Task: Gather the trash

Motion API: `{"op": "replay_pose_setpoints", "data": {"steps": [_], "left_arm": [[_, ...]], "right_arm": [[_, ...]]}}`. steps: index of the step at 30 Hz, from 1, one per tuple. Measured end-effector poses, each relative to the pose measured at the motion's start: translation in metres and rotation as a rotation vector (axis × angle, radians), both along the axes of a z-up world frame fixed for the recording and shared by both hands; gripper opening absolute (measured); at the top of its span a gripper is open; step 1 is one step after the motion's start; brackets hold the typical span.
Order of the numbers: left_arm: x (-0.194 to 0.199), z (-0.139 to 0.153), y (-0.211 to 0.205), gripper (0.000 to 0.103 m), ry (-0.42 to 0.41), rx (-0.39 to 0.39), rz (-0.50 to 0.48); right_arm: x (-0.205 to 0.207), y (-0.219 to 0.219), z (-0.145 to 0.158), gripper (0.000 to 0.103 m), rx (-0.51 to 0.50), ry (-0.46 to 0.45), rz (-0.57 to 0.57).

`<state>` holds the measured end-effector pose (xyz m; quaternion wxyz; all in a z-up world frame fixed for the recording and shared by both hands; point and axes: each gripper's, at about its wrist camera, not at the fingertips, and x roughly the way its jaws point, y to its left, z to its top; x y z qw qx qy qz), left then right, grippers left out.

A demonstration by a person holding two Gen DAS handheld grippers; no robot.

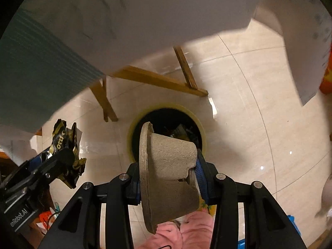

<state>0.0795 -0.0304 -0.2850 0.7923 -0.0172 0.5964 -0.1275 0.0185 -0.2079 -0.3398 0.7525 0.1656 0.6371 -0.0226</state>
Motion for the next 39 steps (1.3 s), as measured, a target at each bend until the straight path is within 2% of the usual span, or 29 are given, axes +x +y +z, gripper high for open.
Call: {"op": "replay_pose_setpoints", "data": {"steps": [4, 7, 9, 12, 14, 17, 23, 32, 39], "left_arm": [[0.005, -0.031, 0.002, 0.057, 0.021, -0.003, 0.022], [0.008, -0.044, 0.002, 0.061, 0.021, -0.010, 0.032], [0.010, -0.051, 0.002, 0.062, 0.021, -0.008, 0.034], [0.009, -0.059, 0.002, 0.068, 0.018, 0.006, 0.023], [0.006, -0.060, 0.002, 0.077, -0.010, 0.023, 0.018], [0.002, -0.058, 0.001, 0.081, -0.053, 0.031, 0.008], [-0.008, -0.055, 0.008, 0.082, -0.098, 0.034, 0.030], [-0.019, -0.049, 0.029, 0.082, -0.114, 0.032, 0.103], [-0.021, -0.036, 0.038, 0.082, -0.110, 0.028, 0.149]], "right_arm": [[0.006, 0.003, -0.018, 0.042, 0.013, -0.007, -0.010], [0.010, 0.008, -0.029, 0.044, 0.029, 0.003, -0.004], [0.013, 0.009, -0.034, 0.051, 0.033, 0.003, -0.002], [0.016, 0.009, -0.038, 0.052, 0.036, -0.011, 0.002], [0.015, 0.011, -0.039, 0.052, 0.036, -0.023, 0.001], [0.013, 0.010, -0.037, 0.052, 0.027, -0.044, 0.002], [0.003, 0.011, -0.031, 0.052, -0.001, -0.091, 0.009], [-0.015, 0.016, -0.020, 0.052, -0.025, -0.146, 0.024], [-0.026, 0.023, 0.013, 0.052, -0.045, -0.213, 0.047]]}}
